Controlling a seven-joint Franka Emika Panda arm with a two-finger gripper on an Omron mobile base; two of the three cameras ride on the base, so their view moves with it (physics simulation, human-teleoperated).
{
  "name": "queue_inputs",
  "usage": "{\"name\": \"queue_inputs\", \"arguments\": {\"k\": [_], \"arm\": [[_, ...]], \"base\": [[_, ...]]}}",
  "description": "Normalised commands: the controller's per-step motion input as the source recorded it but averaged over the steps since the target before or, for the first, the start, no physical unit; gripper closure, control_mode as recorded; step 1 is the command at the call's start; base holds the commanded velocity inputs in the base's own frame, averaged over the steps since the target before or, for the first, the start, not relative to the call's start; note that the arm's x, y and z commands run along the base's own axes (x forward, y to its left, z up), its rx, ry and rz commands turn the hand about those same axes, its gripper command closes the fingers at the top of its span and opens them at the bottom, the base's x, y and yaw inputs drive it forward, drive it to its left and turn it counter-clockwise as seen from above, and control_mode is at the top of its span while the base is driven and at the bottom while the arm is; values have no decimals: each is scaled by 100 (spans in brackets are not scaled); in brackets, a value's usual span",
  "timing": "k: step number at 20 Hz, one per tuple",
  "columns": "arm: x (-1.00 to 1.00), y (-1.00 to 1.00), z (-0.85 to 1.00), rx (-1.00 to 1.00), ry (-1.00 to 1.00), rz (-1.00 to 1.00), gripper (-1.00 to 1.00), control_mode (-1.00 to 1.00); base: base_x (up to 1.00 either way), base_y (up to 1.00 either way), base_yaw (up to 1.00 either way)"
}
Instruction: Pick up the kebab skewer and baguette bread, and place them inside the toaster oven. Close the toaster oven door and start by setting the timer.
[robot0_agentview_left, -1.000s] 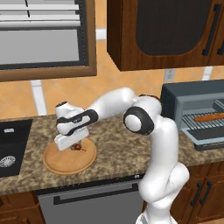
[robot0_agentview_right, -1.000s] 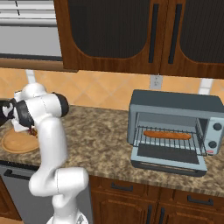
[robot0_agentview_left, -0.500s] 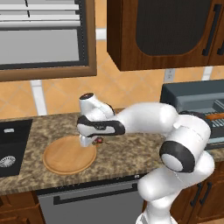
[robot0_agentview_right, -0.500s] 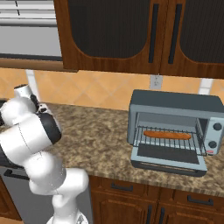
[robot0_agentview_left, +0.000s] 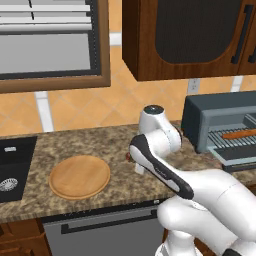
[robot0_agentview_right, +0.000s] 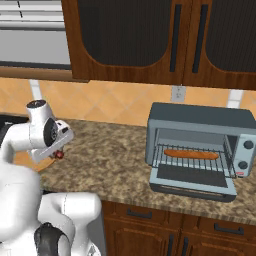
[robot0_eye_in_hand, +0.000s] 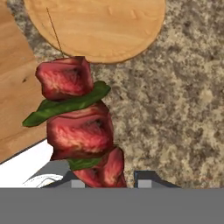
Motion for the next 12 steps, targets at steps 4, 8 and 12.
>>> {"name": "queue_inputs", "arguments": {"k": [4, 8, 12], "arm": [[-56, -100, 56, 4, -4, 26, 100, -100], [-21, -100, 49, 0, 0, 22, 100, -100], [8, -100, 43, 0, 0, 13, 100, -100]], "base": [[0, 0, 0], [0, 0, 0], [0, 0, 0]]}}
